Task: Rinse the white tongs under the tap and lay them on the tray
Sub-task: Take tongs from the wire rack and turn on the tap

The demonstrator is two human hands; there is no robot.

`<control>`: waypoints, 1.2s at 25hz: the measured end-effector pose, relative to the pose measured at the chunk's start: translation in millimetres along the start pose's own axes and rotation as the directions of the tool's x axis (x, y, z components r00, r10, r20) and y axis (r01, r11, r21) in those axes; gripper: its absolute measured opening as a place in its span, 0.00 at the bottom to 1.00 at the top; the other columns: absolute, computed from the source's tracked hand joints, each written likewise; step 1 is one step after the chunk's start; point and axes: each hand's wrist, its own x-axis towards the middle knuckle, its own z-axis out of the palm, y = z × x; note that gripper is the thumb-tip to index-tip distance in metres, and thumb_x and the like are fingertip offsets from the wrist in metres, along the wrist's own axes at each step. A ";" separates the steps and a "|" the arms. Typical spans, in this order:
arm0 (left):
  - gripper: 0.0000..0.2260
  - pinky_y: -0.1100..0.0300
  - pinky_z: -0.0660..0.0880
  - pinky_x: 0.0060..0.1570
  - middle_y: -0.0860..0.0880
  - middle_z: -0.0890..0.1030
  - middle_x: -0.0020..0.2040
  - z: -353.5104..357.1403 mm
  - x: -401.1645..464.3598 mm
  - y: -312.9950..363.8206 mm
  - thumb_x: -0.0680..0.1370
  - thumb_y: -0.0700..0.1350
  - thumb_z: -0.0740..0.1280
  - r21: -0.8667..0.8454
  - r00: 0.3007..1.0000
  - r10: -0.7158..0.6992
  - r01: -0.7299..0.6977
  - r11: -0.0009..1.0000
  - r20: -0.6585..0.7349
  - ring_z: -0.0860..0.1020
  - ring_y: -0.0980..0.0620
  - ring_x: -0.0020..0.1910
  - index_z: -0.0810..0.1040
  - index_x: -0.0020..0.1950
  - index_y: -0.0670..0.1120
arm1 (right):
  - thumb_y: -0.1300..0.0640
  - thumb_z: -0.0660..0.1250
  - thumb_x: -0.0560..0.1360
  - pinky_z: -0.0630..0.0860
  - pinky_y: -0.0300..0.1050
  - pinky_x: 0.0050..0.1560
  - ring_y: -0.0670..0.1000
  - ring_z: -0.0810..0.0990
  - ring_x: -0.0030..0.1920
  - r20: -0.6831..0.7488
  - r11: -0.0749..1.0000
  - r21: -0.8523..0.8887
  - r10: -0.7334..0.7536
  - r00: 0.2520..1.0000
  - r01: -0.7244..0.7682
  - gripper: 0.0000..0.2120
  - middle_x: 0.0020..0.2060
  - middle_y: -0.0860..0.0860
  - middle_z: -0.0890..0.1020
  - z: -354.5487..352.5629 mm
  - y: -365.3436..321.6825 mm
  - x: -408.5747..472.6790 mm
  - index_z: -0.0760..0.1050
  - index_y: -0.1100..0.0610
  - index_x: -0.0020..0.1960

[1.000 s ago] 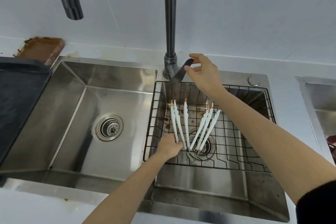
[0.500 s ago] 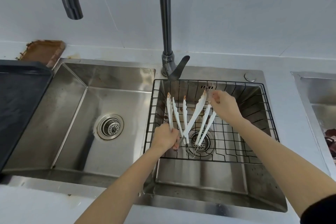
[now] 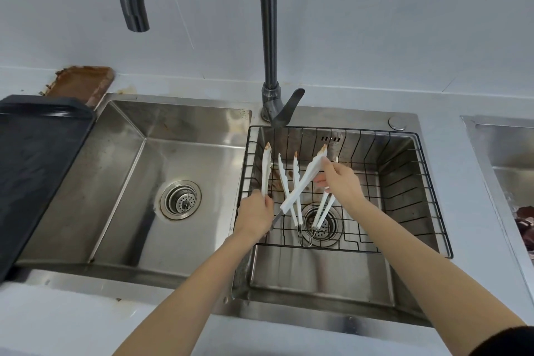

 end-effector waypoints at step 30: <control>0.11 0.69 0.62 0.14 0.49 0.76 0.28 -141.5 -9.5 -66.3 0.80 0.47 0.59 -0.436 0.988 0.096 -0.140 0.889 -0.121 0.66 0.58 0.12 0.70 0.43 0.40 | 0.53 0.61 0.78 0.79 0.39 0.42 0.47 0.80 0.38 0.083 0.955 0.289 -0.099 0.992 0.071 0.16 0.36 0.50 0.80 87.2 -123.1 -38.8 0.73 0.62 0.61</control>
